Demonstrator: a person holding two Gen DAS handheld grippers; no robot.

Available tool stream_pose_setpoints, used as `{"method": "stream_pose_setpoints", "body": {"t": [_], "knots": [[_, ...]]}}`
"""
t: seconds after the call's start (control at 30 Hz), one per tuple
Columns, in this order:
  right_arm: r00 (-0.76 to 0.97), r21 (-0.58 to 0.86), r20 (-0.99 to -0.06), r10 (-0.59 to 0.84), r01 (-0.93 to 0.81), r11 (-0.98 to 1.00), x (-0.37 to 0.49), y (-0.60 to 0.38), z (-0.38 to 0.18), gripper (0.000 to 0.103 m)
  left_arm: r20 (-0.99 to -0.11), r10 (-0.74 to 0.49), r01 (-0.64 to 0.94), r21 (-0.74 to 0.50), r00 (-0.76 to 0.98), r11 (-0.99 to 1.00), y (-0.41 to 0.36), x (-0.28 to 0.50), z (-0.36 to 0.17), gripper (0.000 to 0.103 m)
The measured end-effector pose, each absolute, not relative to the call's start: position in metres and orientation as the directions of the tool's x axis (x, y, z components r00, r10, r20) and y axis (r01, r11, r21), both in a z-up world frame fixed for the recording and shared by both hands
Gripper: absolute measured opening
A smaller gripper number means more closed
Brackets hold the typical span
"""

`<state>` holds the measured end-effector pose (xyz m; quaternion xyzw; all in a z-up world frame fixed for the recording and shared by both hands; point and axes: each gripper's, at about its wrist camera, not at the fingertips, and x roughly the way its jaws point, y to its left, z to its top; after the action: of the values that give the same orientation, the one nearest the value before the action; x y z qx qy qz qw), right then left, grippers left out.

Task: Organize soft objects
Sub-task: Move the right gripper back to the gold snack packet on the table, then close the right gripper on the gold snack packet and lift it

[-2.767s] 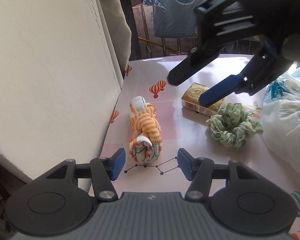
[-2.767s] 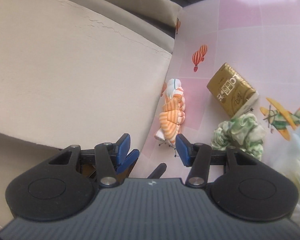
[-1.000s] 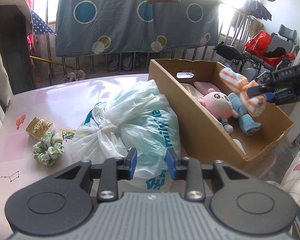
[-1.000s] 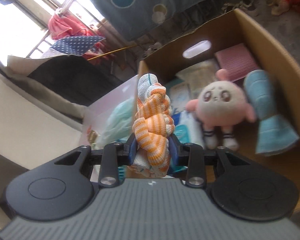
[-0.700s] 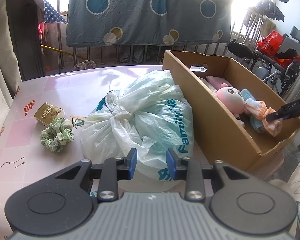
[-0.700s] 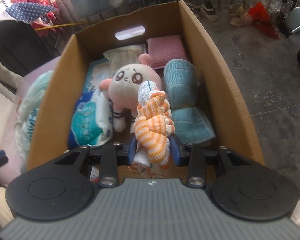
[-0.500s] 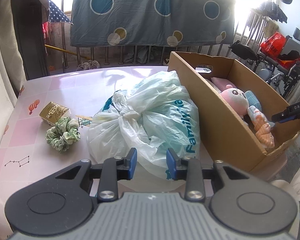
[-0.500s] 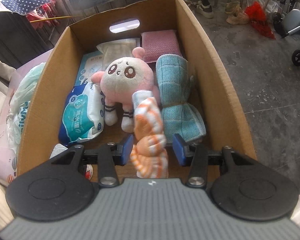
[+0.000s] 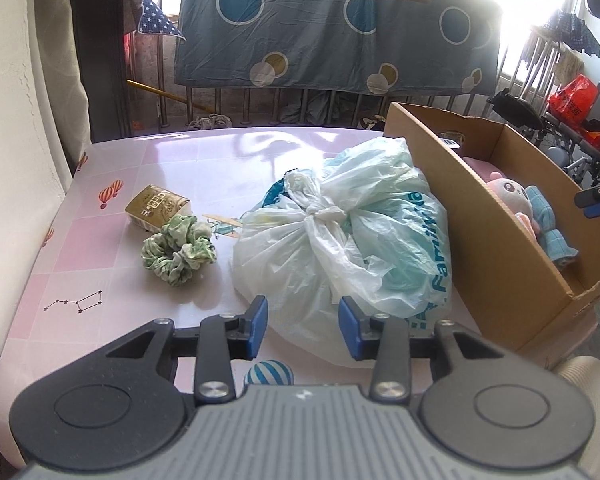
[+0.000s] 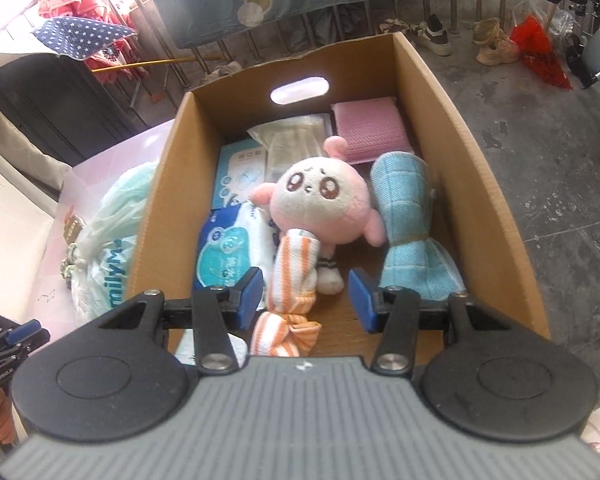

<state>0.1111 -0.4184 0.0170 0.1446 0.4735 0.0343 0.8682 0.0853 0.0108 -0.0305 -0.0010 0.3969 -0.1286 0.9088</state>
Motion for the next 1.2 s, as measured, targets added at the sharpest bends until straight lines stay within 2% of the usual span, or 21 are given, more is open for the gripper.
{"method": "stream_pose_setpoints", "body": {"t": [0.3,0.47,0.6,0.7,0.77,0.83,0.9,1.2], "knots": [[0.534,0.472,-0.736,0.416,-0.037,0.881,0.146,-0.362,0.037,0.049,-0.711,-0.163,0.168,-0.063,0.684,0.984,0.039,0.091,-0.033,0.045],[0.462,0.576,-0.688,0.560,-0.123,0.808,0.180,-0.303,0.035,0.050,-0.698,-0.063,0.095,0.008,0.713,0.995,0.058,0.103,-0.033,0.046],[0.374,0.611,-0.676,0.635,-0.198,0.767,0.216,-0.238,0.027,0.052,-0.698,-0.036,0.059,0.009,0.716,0.998,0.074,0.121,-0.037,0.046],[0.300,0.603,-0.691,0.657,-0.260,0.754,0.246,-0.185,0.017,0.055,-0.702,-0.048,0.090,0.022,0.711,0.996,0.076,0.137,-0.044,0.054],[0.254,0.590,-0.708,0.658,-0.298,0.750,0.267,-0.153,0.008,0.058,-0.711,-0.047,0.108,0.041,0.702,0.993,0.074,0.149,-0.052,0.056],[0.185,0.590,-0.718,0.672,-0.350,0.727,0.291,-0.119,-0.004,0.070,-0.712,-0.049,0.127,0.057,0.700,0.990,0.071,0.159,-0.060,0.056],[0.152,0.568,-0.737,0.659,-0.390,0.725,0.313,-0.088,-0.020,0.074,-0.710,-0.051,0.153,0.080,0.702,0.985,0.068,0.168,-0.068,0.056],[0.104,0.421,-0.830,0.547,-0.526,0.739,0.377,0.003,-0.078,0.074,-0.726,-0.054,0.271,0.185,0.686,0.945,0.050,0.191,-0.104,0.056]]}}
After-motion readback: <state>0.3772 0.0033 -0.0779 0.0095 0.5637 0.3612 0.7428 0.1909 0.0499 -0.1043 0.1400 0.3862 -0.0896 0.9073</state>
